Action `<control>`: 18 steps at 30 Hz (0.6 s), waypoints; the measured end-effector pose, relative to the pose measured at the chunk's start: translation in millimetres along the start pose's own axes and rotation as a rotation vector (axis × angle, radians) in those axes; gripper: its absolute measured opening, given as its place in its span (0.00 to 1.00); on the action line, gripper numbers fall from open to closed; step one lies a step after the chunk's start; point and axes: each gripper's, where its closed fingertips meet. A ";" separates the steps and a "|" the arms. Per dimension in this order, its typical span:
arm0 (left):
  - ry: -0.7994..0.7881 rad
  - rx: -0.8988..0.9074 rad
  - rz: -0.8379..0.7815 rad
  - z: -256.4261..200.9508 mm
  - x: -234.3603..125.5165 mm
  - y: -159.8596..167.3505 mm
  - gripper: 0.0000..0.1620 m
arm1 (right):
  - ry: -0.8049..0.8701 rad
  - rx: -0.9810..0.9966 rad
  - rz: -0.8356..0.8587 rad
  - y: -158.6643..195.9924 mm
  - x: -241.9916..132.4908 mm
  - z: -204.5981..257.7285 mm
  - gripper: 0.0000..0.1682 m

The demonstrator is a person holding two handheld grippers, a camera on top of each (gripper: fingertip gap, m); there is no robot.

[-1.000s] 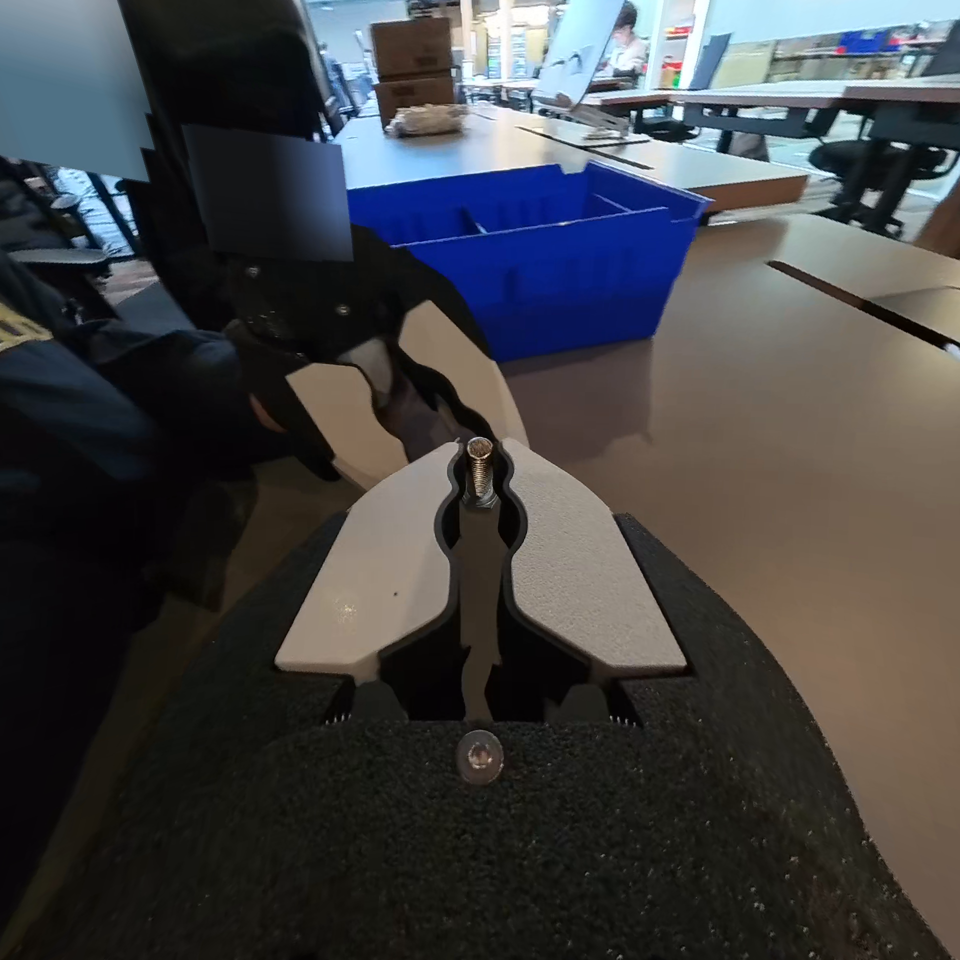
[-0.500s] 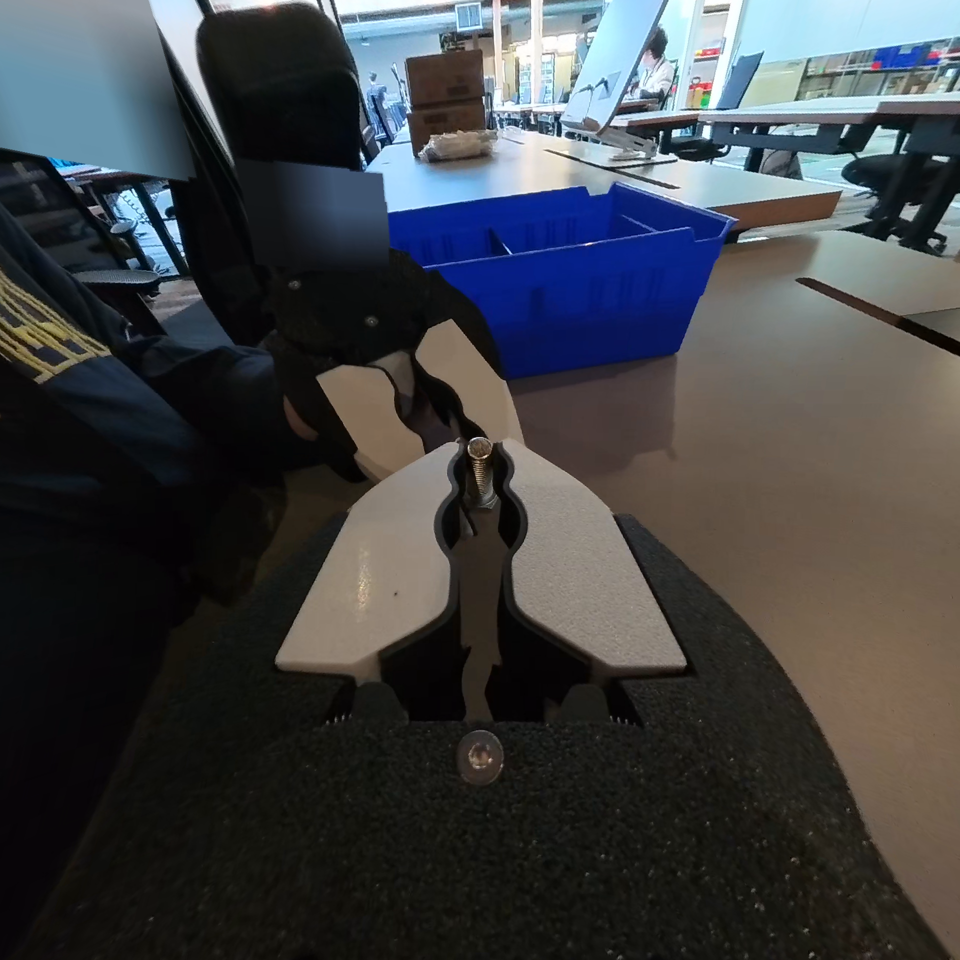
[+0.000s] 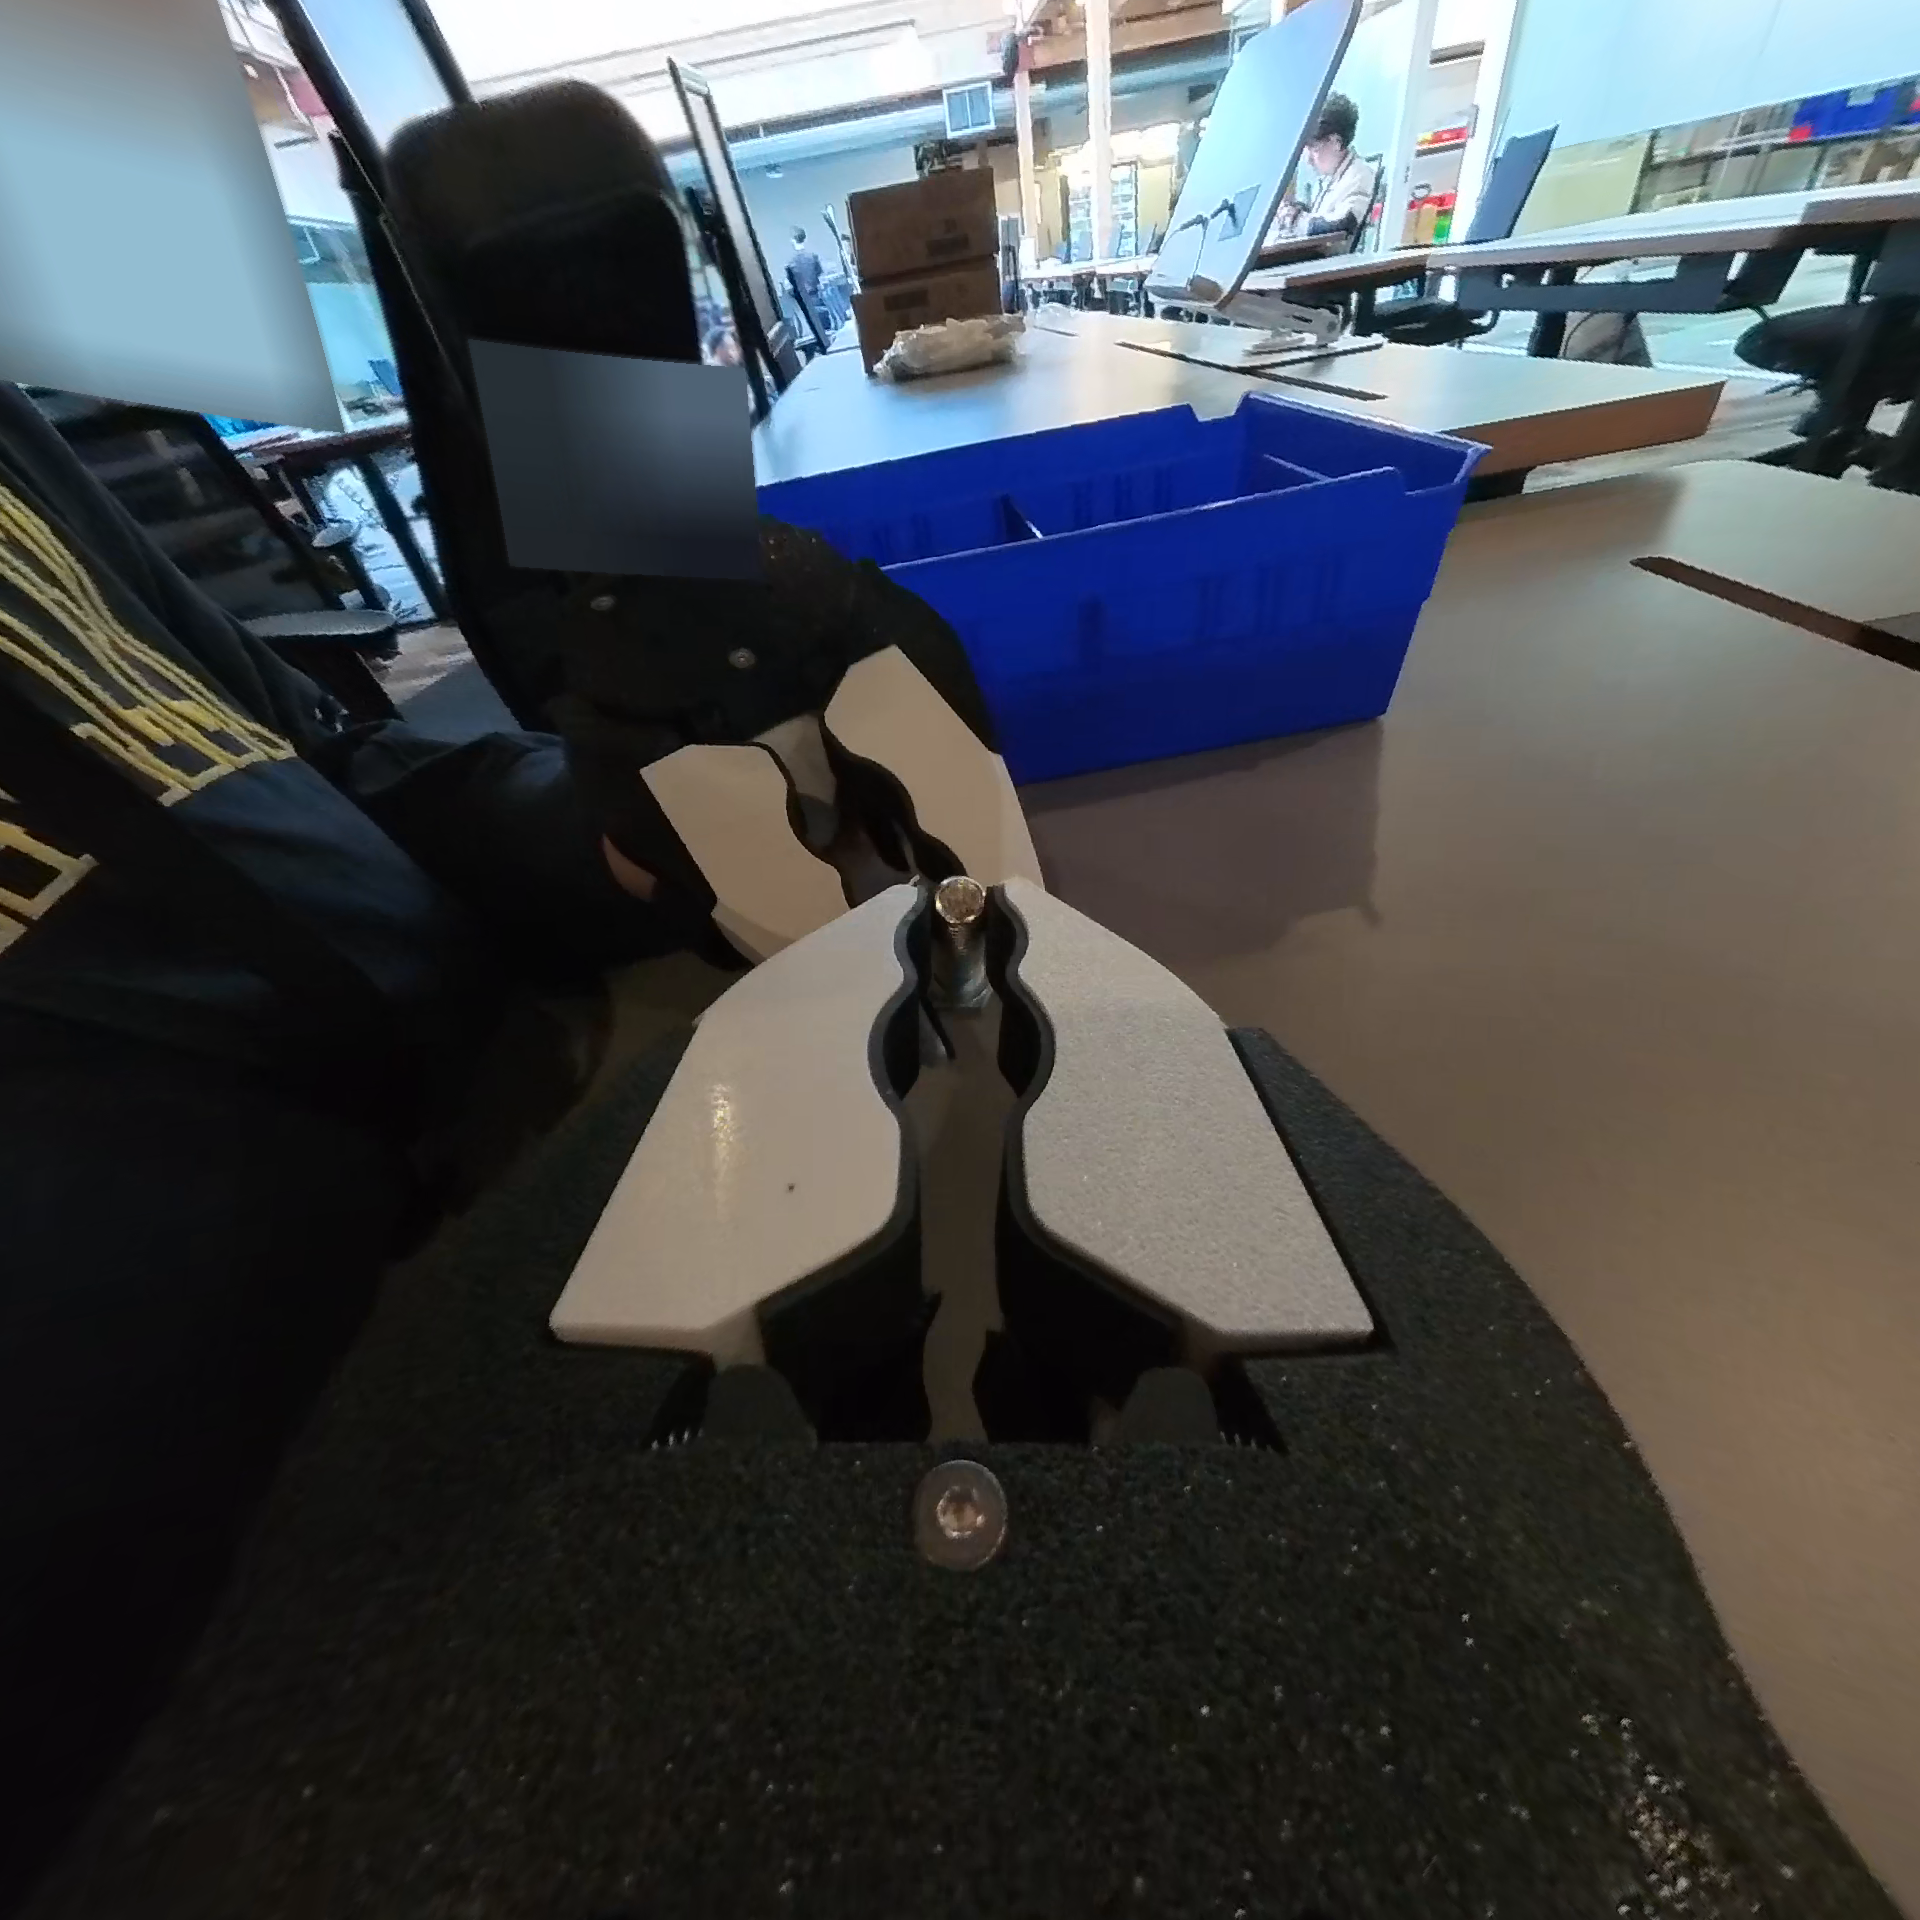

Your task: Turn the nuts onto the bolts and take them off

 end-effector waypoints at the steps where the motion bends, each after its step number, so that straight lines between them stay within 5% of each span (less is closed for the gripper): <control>1: 0.000 -0.007 0.002 0.1 0.4 0.3 0.11 | -0.002 -0.002 -0.001 1.1 -0.6 -0.9 0.06; 5: -0.034 -0.034 0.011 7.9 -1.3 3.2 0.11 | 0.042 -0.006 0.029 3.2 -17.1 -14.7 0.20; 11: -0.039 -0.069 -0.026 12.1 -5.2 -0.7 0.11 | 0.121 -0.019 0.395 61.9 -42.6 -33.3 0.18; 18: -0.039 -0.066 -0.025 11.7 -4.9 -0.6 0.11 | 0.162 -0.057 0.590 91.2 -44.8 -38.9 0.15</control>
Point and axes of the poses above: each gripper's, where its closed fingertips meet, x out along the fingers, y out of its underside, z = x × y across the jaws, and after that the axes turned 7 degrees about -x, right-handed
